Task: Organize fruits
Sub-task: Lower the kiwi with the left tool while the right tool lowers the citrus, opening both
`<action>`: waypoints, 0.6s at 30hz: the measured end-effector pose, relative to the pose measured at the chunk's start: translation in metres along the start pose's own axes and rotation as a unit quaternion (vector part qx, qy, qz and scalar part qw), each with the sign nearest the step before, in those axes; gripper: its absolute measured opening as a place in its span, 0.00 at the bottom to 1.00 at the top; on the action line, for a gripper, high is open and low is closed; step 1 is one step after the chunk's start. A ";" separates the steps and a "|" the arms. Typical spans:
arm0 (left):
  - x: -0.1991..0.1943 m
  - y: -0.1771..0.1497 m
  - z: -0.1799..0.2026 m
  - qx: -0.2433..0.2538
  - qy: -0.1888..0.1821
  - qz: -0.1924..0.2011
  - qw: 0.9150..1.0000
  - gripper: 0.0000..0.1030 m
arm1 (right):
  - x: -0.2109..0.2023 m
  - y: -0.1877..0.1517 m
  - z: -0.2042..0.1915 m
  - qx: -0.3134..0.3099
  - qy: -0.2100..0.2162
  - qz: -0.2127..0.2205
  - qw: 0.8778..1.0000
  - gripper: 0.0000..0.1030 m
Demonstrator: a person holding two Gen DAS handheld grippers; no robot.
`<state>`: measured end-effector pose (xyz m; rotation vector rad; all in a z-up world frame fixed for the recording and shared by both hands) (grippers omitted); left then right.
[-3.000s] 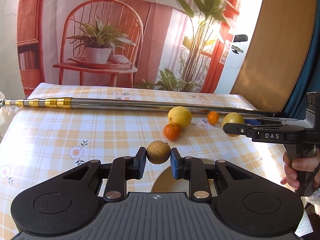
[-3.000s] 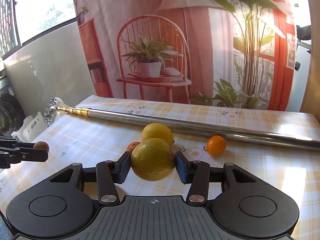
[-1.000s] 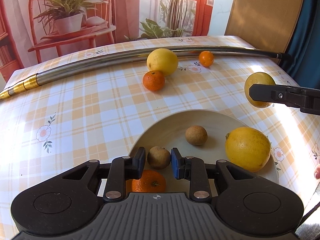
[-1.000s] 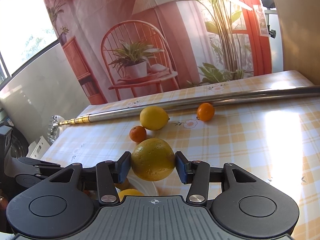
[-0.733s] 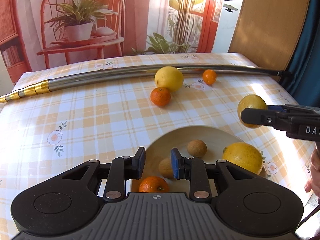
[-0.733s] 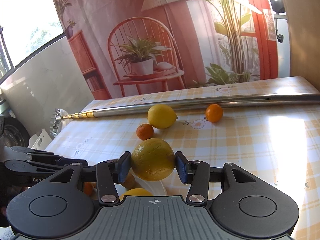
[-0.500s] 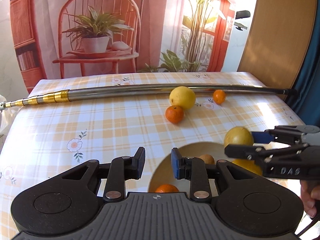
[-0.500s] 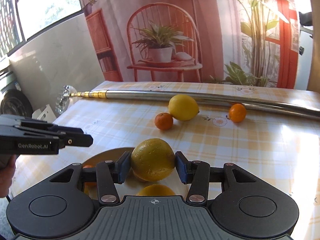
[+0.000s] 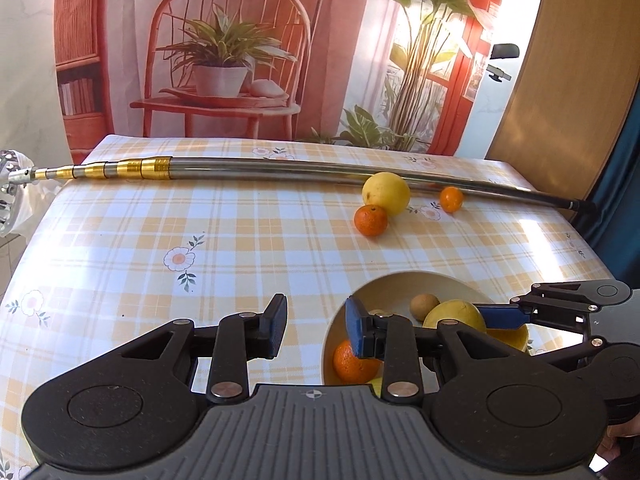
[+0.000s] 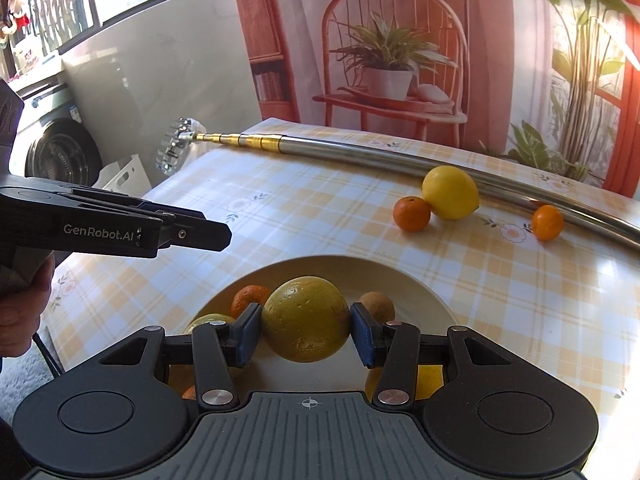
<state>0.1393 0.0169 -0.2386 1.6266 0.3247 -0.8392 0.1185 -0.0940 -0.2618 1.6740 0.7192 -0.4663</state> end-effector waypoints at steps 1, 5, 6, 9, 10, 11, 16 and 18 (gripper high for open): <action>-0.001 -0.001 0.001 0.002 -0.001 0.000 1.000 0.33 | -0.002 -0.001 -0.001 0.001 -0.001 -0.001 1.000 0.43; -0.007 -0.005 0.006 0.003 -0.002 0.001 1.000 0.33 | -0.009 -0.005 -0.004 -0.002 -0.004 -0.003 1.000 0.43; -0.009 -0.006 0.007 0.002 -0.002 0.002 1.000 0.33 | -0.011 -0.005 -0.006 -0.003 -0.003 -0.005 1.000 0.43; -0.016 -0.009 0.012 0.004 -0.002 0.005 1.000 0.33 | -0.017 -0.008 -0.010 -0.008 -0.002 -0.007 1.000 0.43; -0.018 -0.010 0.013 0.004 -0.001 0.006 1.000 0.33 | -0.019 -0.009 -0.011 -0.009 -0.002 -0.008 1.000 0.43; -0.021 -0.011 0.014 0.004 0.000 0.006 1.000 0.33 | -0.020 -0.011 -0.011 -0.009 -0.002 -0.010 1.000 0.43; -0.032 -0.014 0.017 0.000 0.003 0.008 1.000 0.33 | -0.025 -0.027 -0.011 -0.003 0.004 -0.044 0.999 0.43; -0.036 -0.014 0.018 0.002 0.006 0.012 1.000 0.33 | -0.027 -0.033 -0.010 0.001 0.006 -0.055 0.998 0.43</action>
Point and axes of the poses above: each gripper's, at about its wrist camera, not at the fingertips, and x roughly the way its jaws point, z to its right, y to its top, the point moved 7 cm from there along x, roughly the way its jaws point, and after that the axes turned 12 degrees about x, right-handed, at the moved point
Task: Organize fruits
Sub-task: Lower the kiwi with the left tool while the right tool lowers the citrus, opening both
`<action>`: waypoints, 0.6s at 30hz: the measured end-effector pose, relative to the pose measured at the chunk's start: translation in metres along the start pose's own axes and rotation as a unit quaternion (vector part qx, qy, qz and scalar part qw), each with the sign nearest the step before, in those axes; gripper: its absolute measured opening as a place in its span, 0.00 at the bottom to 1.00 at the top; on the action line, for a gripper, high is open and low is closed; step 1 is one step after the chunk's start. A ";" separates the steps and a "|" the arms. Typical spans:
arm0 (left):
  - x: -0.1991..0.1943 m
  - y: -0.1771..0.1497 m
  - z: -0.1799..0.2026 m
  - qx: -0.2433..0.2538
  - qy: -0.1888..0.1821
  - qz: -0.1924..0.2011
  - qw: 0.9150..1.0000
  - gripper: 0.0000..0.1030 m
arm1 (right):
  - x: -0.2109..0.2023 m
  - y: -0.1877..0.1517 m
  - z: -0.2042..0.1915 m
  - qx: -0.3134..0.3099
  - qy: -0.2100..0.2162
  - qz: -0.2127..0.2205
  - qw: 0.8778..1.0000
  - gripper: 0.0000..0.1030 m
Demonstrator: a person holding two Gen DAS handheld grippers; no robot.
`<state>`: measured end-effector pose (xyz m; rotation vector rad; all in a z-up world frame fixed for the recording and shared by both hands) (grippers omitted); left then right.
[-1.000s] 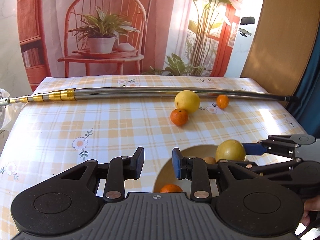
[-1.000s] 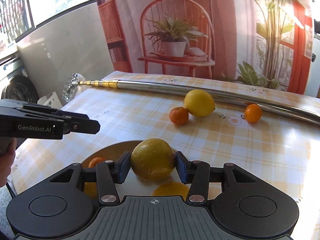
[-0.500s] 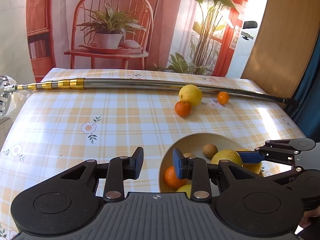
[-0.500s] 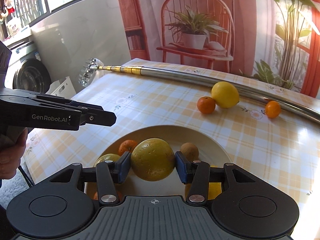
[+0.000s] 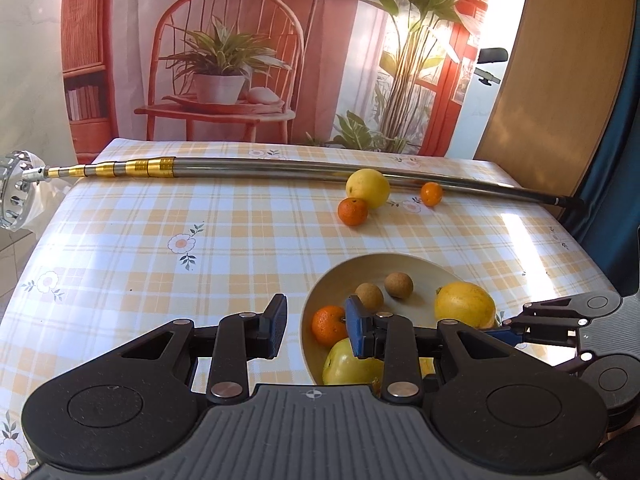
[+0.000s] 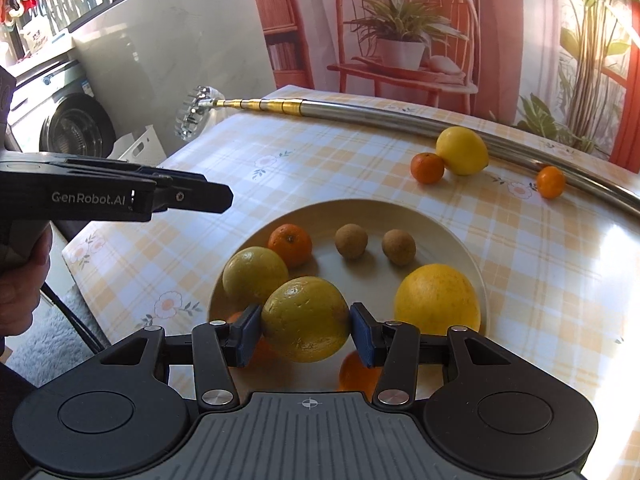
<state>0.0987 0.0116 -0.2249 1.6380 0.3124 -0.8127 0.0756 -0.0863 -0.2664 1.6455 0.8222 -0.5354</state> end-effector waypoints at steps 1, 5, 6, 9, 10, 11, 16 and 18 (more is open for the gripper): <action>-0.002 0.000 0.001 0.001 0.001 0.001 1.000 0.33 | 0.000 -0.004 0.001 0.004 0.000 -0.004 1.000 0.43; -0.006 -0.005 0.002 0.000 0.005 -0.003 1.000 0.33 | -0.006 -0.010 0.003 0.012 0.001 -0.004 1.000 0.43; -0.007 -0.006 0.002 0.000 0.006 -0.004 1.000 0.33 | -0.008 -0.012 0.002 0.009 0.001 -0.004 1.000 0.43; -0.008 -0.009 0.000 -0.003 0.009 -0.007 1.000 0.33 | -0.008 -0.013 0.000 0.004 0.004 -0.009 1.000 0.43; -0.008 -0.009 -0.001 -0.005 0.009 -0.008 1.000 0.33 | -0.007 -0.014 -0.001 0.001 0.004 -0.012 1.000 0.43; -0.008 -0.010 -0.002 -0.007 0.010 -0.009 1.000 0.33 | -0.006 -0.014 -0.002 -0.001 0.004 -0.015 1.000 0.43; -0.005 -0.012 -0.004 -0.011 0.009 -0.013 1.000 0.33 | 0.003 -0.019 0.001 0.003 -0.007 -0.037 0.999 0.43; -0.004 -0.012 -0.005 -0.012 0.008 -0.015 1.000 0.33 | 0.008 -0.022 0.004 0.007 -0.014 -0.050 0.999 0.43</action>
Point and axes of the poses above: each gripper's, at about its wrist camera, not at the fingertips, and x roughly the way its jaws point, z to its right, y to its top, the point moved 7 cm from there along x, roughly the way its jaws point, and after that the axes turned 12 degrees about x, right-handed, at the moved point
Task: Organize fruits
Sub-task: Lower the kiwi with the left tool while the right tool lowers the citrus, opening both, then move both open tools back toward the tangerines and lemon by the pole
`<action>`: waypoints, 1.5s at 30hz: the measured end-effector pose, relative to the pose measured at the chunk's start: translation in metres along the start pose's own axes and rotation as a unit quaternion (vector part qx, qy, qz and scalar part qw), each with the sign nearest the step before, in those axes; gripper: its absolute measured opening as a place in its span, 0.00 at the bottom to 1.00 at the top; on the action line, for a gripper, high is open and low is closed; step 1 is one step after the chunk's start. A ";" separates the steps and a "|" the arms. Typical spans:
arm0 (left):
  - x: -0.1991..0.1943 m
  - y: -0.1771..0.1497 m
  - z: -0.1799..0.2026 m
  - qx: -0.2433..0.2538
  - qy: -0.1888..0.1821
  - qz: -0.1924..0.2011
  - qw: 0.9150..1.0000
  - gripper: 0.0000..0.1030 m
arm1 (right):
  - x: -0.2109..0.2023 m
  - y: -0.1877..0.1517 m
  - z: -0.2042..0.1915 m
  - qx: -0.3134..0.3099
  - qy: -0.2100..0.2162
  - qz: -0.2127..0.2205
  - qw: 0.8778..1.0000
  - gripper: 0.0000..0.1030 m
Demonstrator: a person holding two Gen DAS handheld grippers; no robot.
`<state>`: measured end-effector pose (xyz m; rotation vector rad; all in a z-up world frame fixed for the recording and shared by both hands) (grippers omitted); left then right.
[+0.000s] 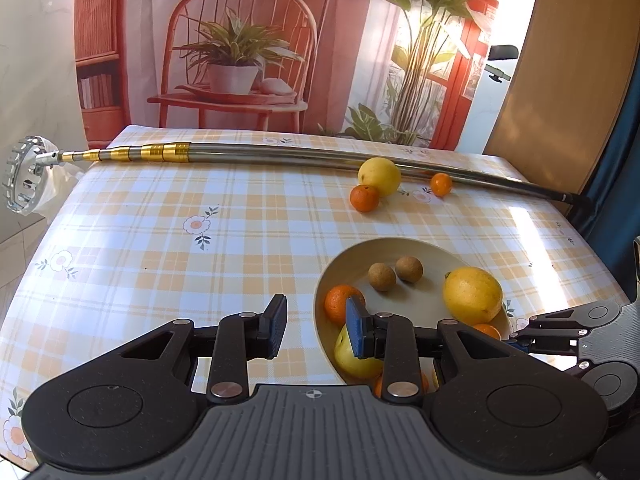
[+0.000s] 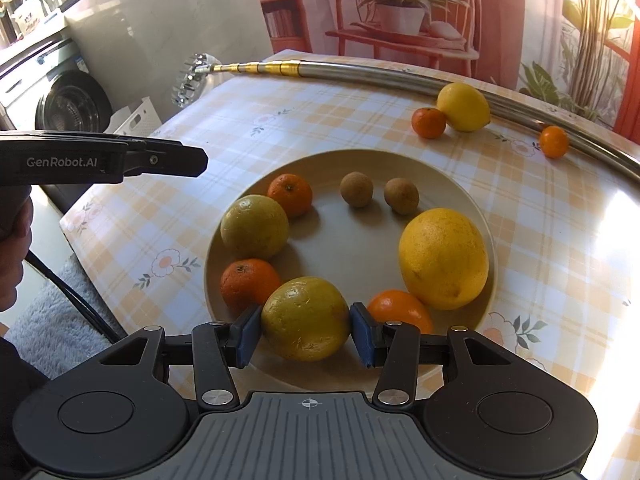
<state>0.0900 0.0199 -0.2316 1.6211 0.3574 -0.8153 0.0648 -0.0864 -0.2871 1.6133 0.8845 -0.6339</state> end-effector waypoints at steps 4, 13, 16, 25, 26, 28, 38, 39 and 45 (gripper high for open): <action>0.002 -0.002 -0.001 -0.005 -0.001 -0.005 1.000 0.33 | 0.001 0.000 0.001 0.000 0.001 -0.001 1.000 0.43; 0.003 -0.003 -0.001 -0.007 -0.001 -0.007 1.000 0.33 | 0.002 0.001 0.001 0.002 0.003 -0.003 1.000 0.43; 0.002 -0.003 -0.001 -0.006 0.000 -0.005 1.000 0.33 | -0.004 0.004 0.002 0.005 0.008 0.014 1.000 0.43; 0.002 -0.005 -0.001 -0.009 -0.002 -0.005 1.000 0.33 | -0.032 0.021 0.010 0.029 0.029 0.103 0.994 0.44; 0.002 -0.005 -0.002 -0.010 -0.002 -0.006 1.000 0.33 | -0.034 0.023 0.011 0.030 0.028 0.110 0.993 0.44; 0.003 -0.005 -0.002 -0.011 -0.003 -0.007 1.000 0.33 | -0.040 0.027 0.015 0.036 0.027 0.126 0.991 0.44; 0.001 0.016 -0.017 -0.013 0.009 0.015 1.000 0.33 | -0.067 0.055 0.048 0.067 0.006 0.190 0.980 0.44; 0.001 0.021 -0.019 -0.011 0.012 0.020 1.000 0.33 | -0.070 0.059 0.054 0.071 0.003 0.196 0.978 0.44; -0.001 0.053 -0.028 -0.002 0.026 0.049 0.998 0.33 | -0.089 0.084 0.086 0.080 -0.027 0.233 0.969 0.44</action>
Point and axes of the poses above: each gripper's, at about its wrist camera, not at the fingertips, and x roughly the way its jaws point, z to its right, y to its top, the point moved 7 cm from there along x, roughly the way its jaws point, and after that the axes turned 12 degrees about x, right-handed, at the moved point
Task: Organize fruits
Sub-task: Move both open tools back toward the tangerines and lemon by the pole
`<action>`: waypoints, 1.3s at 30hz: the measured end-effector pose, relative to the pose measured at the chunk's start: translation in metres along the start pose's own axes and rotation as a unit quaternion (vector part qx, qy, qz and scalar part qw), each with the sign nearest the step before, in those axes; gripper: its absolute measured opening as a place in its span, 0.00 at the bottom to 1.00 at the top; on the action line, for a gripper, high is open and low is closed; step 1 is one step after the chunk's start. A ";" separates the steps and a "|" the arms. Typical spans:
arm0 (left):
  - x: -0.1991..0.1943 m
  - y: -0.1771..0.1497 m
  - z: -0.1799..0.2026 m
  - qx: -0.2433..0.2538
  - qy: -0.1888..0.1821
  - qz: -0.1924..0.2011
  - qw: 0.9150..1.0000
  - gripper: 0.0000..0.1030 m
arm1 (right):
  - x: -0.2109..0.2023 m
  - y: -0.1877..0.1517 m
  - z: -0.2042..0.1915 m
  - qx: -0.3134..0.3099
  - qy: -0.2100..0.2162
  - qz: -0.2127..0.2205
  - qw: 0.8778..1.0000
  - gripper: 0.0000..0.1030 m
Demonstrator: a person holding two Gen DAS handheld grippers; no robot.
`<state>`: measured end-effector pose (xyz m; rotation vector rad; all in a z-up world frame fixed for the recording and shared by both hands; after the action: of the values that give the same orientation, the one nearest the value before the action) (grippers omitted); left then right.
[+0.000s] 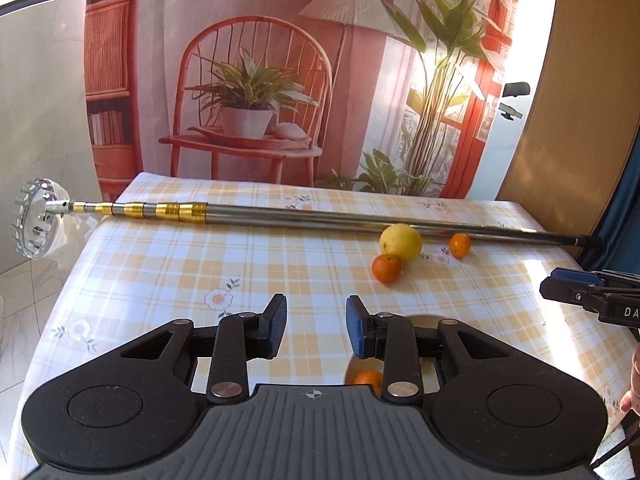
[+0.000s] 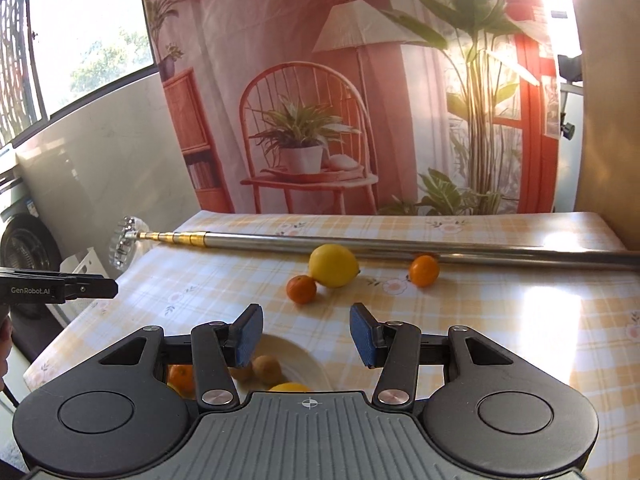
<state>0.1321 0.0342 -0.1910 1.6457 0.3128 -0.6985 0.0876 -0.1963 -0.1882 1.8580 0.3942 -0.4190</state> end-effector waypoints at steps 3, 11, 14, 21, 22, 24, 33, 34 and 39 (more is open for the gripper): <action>0.003 0.014 -0.003 0.000 0.002 0.011 1.000 0.33 | 0.000 0.016 0.011 -0.001 -0.010 0.019 1.000 0.44; 0.018 0.032 -0.001 0.010 0.010 0.016 1.000 0.33 | 0.012 0.042 0.039 0.004 -0.035 0.049 0.998 0.44; 0.027 0.032 0.001 0.017 0.010 0.007 1.000 0.33 | 0.019 0.042 0.046 0.010 -0.037 0.051 0.998 0.44; 0.048 0.035 0.008 0.032 0.006 -0.009 0.999 0.33 | 0.032 0.040 0.065 0.041 -0.035 0.054 0.997 0.44; 0.051 0.036 0.009 0.033 0.005 -0.011 0.999 0.33 | 0.034 0.040 0.068 0.046 -0.036 0.055 0.997 0.44; 0.058 0.037 0.011 0.036 0.001 -0.014 0.999 0.33 | 0.038 0.041 0.073 0.054 -0.039 0.057 0.996 0.44; 0.091 0.047 0.033 0.061 -0.018 -0.022 0.998 0.34 | 0.061 0.045 0.091 0.064 -0.052 0.055 0.995 0.44; 0.097 0.048 0.037 0.066 -0.020 -0.025 0.997 0.34 | 0.065 0.046 0.093 0.065 -0.053 0.054 0.995 0.44; 0.125 0.046 0.056 0.092 -0.039 -0.043 0.994 0.34 | 0.085 0.049 0.102 0.066 -0.060 0.053 0.995 0.44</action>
<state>0.2411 -0.0518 -0.2328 1.7815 0.2708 -0.8760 0.1755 -0.3029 -0.2182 1.9598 0.1884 -0.4919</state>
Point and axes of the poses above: each gripper's, at about its wrist camera, not at the fingertips, and x roughly the way its jaws point, z to its right, y to its top, the point moved 7 cm from there along x, roughly the way its jaws point, and after that the axes turned 12 degrees about x, right-handed, at the moved point
